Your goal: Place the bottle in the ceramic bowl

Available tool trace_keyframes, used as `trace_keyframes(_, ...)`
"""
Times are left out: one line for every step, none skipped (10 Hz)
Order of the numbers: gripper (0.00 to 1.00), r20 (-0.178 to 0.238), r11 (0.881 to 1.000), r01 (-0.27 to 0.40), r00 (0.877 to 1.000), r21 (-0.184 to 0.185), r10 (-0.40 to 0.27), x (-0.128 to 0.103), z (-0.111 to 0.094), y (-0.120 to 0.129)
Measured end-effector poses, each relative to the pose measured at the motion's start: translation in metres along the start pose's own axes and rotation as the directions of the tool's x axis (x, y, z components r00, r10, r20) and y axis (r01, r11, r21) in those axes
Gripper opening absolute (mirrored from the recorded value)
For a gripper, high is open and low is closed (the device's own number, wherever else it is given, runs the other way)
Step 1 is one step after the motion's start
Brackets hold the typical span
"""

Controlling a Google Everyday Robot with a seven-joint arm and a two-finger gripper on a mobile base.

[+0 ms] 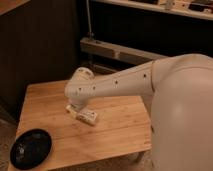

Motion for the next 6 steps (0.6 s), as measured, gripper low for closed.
trace_keyframes(0.65, -0.004, 1.000, 0.000, 1.000, 0.001, 0.000, -0.001, 0.005, 0.000)
trace_keyframes(0.65, -0.012, 1.000, 0.001, 1.000, 0.002, -0.001, 0.000, 0.011, -0.002)
trace_keyframes(0.65, -0.015, 1.000, 0.002, 1.000, 0.002, -0.002, -0.001, 0.017, -0.004)
trace_keyframes(0.65, -0.020, 1.000, 0.003, 1.000, 0.004, -0.003, -0.001, 0.024, -0.008)
trace_keyframes(0.65, -0.027, 1.000, 0.003, 1.000, 0.003, -0.003, 0.000, 0.032, -0.011)
trace_keyframes(0.65, -0.036, 1.000, 0.003, 0.999, 0.000, -0.003, 0.002, 0.042, -0.014)
